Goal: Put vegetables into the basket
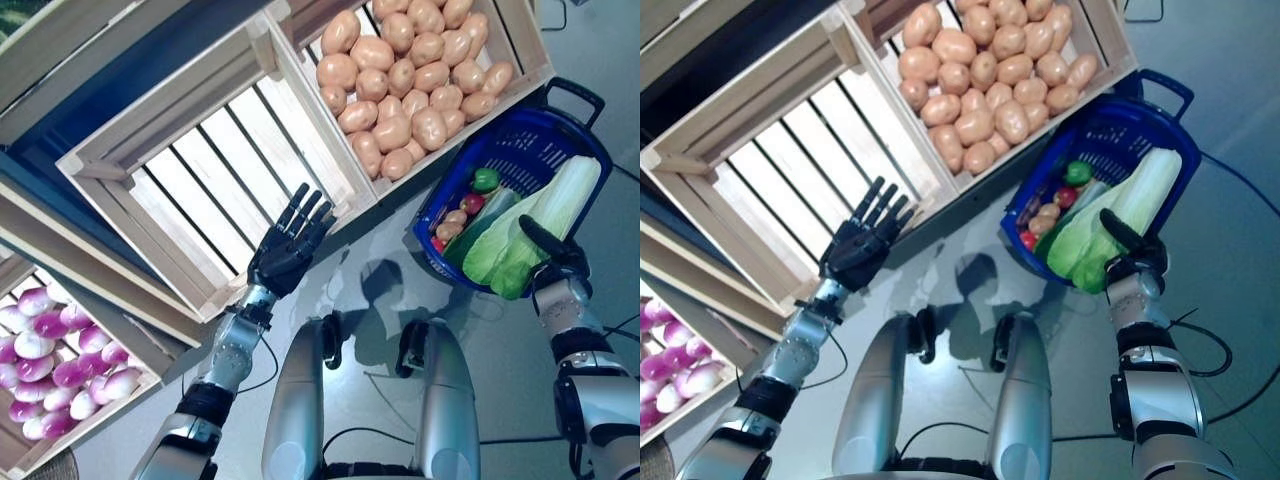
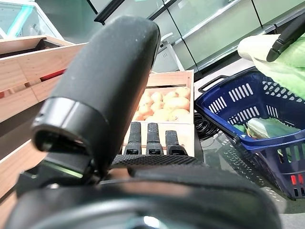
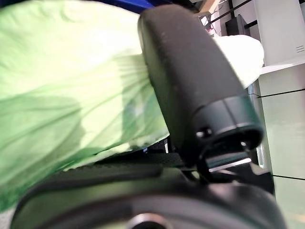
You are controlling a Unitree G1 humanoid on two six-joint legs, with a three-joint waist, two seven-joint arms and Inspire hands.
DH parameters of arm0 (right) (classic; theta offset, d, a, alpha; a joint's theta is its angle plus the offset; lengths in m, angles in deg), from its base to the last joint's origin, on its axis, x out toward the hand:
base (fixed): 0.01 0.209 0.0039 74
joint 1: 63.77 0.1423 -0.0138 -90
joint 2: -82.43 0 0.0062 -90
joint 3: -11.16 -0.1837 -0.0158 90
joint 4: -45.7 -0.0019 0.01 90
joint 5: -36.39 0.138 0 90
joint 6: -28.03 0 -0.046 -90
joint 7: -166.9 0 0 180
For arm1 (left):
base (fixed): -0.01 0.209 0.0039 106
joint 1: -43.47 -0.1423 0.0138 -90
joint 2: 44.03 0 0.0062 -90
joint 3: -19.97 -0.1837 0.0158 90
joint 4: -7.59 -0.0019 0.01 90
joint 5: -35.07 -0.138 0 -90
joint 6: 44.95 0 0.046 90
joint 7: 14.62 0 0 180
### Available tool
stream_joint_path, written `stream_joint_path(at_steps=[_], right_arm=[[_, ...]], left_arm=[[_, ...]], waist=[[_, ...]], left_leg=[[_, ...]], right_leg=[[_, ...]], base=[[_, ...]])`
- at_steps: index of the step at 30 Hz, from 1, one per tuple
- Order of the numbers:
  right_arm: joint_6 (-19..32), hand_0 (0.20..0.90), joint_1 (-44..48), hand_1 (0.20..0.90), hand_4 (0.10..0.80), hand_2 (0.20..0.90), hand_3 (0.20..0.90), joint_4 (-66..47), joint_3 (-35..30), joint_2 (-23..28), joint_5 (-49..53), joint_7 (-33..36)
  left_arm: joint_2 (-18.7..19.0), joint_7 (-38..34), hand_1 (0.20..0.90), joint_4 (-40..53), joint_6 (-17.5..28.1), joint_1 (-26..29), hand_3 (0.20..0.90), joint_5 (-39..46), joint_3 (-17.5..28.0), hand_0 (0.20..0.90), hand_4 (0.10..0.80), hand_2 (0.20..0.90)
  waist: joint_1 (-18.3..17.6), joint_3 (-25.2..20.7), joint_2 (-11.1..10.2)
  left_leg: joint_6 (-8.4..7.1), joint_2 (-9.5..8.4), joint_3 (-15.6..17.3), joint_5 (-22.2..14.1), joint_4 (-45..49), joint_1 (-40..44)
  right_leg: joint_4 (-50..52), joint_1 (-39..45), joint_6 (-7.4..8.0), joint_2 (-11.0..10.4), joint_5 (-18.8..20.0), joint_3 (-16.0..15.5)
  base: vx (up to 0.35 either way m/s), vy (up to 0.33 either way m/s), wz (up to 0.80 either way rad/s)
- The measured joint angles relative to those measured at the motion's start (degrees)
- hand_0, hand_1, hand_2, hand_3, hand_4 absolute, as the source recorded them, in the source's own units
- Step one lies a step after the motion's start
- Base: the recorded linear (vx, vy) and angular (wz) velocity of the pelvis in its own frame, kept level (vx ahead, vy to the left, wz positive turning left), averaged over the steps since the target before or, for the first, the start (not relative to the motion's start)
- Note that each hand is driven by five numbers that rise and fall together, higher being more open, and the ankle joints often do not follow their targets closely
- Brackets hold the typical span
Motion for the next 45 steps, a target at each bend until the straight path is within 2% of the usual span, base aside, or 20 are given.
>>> stream_joint_path(at_steps=[3,8,14,18,22,27,32,38,39,43,45], right_arm=[[0.32,0.900,0.08,0.900,0.800,0.900,0.900,-0.01,0.00,0.16,0.00,-0.01],[0.86,0.900,0.16,0.900,0.800,0.900,0.900,-0.55,-0.01,0.98,0.03,-0.21],[2.03,0.900,0.14,0.900,0.800,0.900,0.900,-1.30,-0.02,1.56,0.01,-1.79],[2.02,0.900,-0.35,0.900,0.800,0.900,0.900,-1.31,-0.01,1.56,0.00,-2.46],[1.99,0.900,-0.97,0.900,0.800,0.900,0.900,-1.53,0.00,1.53,-0.05,-4.05],[1.82,0.900,-4.09,0.900,0.800,0.900,0.900,-3.08,0.04,0.74,0.00,-5.95],[1.79,0.900,-7.96,0.900,0.800,0.900,0.900,-4.73,-0.02,-2.88,0.16,-7.40],[1.84,0.900,-15.28,0.900,0.800,0.900,0.900,-5.87,-0.02,-11.01,0.86,-10.05],[1.85,0.900,-17.75,0.900,0.800,0.900,0.900,-5.87,0.15,-12.94,0.89,-11.73],[1.91,0.900,-24.14,0.900,0.800,0.900,0.900,-7.92,2.30,-17.02,0.72,-14.19],[1.90,0.900,-26.31,0.900,0.800,0.900,0.900,-8.57,3.18,-18.62,0.21,-15.65]], left_arm=[[-0.04,-0.01,0.900,0.06,0.00,-0.04,0.900,0.00,-0.08,0.900,0.800,0.900],[-0.03,0.00,0.900,0.16,0.04,-0.06,0.900,0.11,-0.17,0.900,0.800,0.900],[-0.08,0.00,0.900,0.14,0.02,-0.09,0.900,2.19,-0.25,0.900,0.800,0.900],[-0.10,0.08,0.900,0.13,-0.08,-0.47,0.900,2.18,-0.27,0.900,0.800,0.900],[-0.10,0.83,0.900,0.11,-0.66,-0.71,0.900,2.03,-0.28,0.900,0.800,0.900],[-0.13,2.69,0.900,-0.25,-2.44,-1.33,0.900,-0.60,-0.47,0.900,0.800,0.900],[-0.72,5.04,0.900,-2.95,-5.07,-1.71,0.900,-2.61,-0.73,0.900,0.800,0.900],[-2.06,9.59,0.900,-10.62,-10.21,-7.98,0.900,-5.95,-0.78,0.900,0.800,0.900],[-2.58,10.82,0.900,-12.94,-11.33,-10.60,0.900,-7.40,-0.89,0.900,0.800,0.900],[-3.93,12.60,0.900,-19.89,-12.76,-16.53,0.900,-11.55,-0.89,0.900,0.800,0.900],[-3.93,12.55,0.900,-22.00,-13.03,-18.37,0.900,-13.15,-0.72,0.900,0.800,0.900]], waist=[[-0.05,-0.02,0.02],[-0.19,-0.03,0.02],[-0.33,-0.02,0.01],[0.08,-0.02,-0.01],[0.34,-0.05,-0.06],[0.54,-0.10,-0.15],[0.38,-0.57,-0.69],[0.51,-7.52,-2.83],[0.54,-10.28,-3.17],[0.49,-16.91,-3.81],[0.54,-18.47,-4.17]], left_leg=[[0.10,0.22,-0.17,-0.13,0.11,0.19],[0.04,0.37,-0.33,-0.11,-0.06,0.78],[-0.26,0.44,-0.63,-0.02,-0.50,1.76],[-0.43,0.46,-0.66,0.10,-3.17,6.53],[-1.12,0.75,-0.95,1.24,-8.37,12.02],[-1.86,0.99,-0.30,5.23,-20.38,20.85],[-1.87,1.15,1.14,8.67,-32.68,31.61],[-1.96,0.52,1.95,13.28,-47.15,41.31],[-1.95,0.34,1.93,14.22,-50.57,43.78],[-1.65,-0.37,2.05,16.02,-58.16,49.69],[-1.50,-0.80,2.08,16.57,-60.61,51.86]], right_leg=[[0.07,0.26,-0.60,0.13,-0.45,-0.22],[-0.10,0.88,-0.65,0.36,-0.47,-0.41],[-0.68,2.17,-0.37,0.47,-0.24,-0.78],[-3.40,6.93,-0.04,0.95,-0.02,-1.03],[-9.14,12.76,0.37,2.11,1.35,-1.74],[-20.99,21.23,0.89,4.19,5.87,-2.44],[-33.24,31.36,1.71,5.95,10.12,-2.54],[-47.67,40.75,2.72,7.87,14.68,-2.58],[-51.46,43.40,3.09,8.31,15.69,-2.53],[-59.27,49.40,4.11,8.89,17.54,-2.31],[-61.94,51.71,4.60,9.01,18.28,-2.23]], base=[[0.002,-0.007,0.00],[0.007,-0.008,0.00],[0.010,-0.002,0.00],[0.021,-0.012,-0.01],[0.084,-0.026,-0.03],[0.087,0.002,-0.06],[0.120,0.020,-0.12],[0.121,0.025,0.01],[0.092,0.042,0.08],[0.073,0.041,0.06],[0.054,0.025,0.03]])
